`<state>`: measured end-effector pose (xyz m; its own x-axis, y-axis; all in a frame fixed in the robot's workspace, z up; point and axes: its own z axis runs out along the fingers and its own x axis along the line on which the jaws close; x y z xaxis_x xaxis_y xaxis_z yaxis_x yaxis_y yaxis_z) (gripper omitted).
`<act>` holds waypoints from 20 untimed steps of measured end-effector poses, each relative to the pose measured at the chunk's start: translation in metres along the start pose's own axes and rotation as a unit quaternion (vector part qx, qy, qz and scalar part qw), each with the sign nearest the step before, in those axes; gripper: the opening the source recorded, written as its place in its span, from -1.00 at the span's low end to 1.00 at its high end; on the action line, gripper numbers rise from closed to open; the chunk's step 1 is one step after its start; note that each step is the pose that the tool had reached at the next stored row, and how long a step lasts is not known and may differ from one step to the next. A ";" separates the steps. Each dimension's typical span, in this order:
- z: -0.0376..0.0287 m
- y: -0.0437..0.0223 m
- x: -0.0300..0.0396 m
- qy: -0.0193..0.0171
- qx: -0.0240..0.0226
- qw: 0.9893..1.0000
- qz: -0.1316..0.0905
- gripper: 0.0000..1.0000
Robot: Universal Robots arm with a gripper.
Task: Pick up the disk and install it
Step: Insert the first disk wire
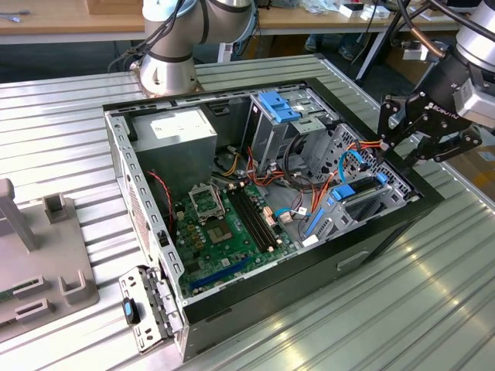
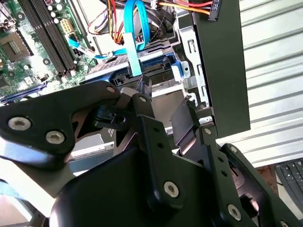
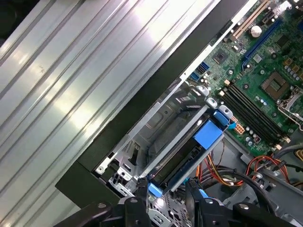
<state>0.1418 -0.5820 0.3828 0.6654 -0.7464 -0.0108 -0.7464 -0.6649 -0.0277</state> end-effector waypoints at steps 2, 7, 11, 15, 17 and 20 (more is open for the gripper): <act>0.0001 -0.0001 -0.0001 -0.001 0.000 1.000 -0.026 -0.11; 0.0002 -0.0001 -0.0001 -0.002 -0.001 0.997 -0.084 -0.11; 0.0002 -0.0004 -0.0004 -0.003 -0.001 0.995 -0.099 -0.11; 0.0002 -0.0004 -0.0004 -0.003 -0.001 0.995 -0.099 -0.11; 0.0002 -0.0004 -0.0004 -0.003 -0.001 0.995 -0.099 -0.11; 0.0002 -0.0004 -0.0004 -0.003 -0.001 0.995 -0.099 -0.11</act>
<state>0.1419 -0.5814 0.3827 0.8000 -0.5998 -0.0108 -0.5999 -0.7996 -0.0277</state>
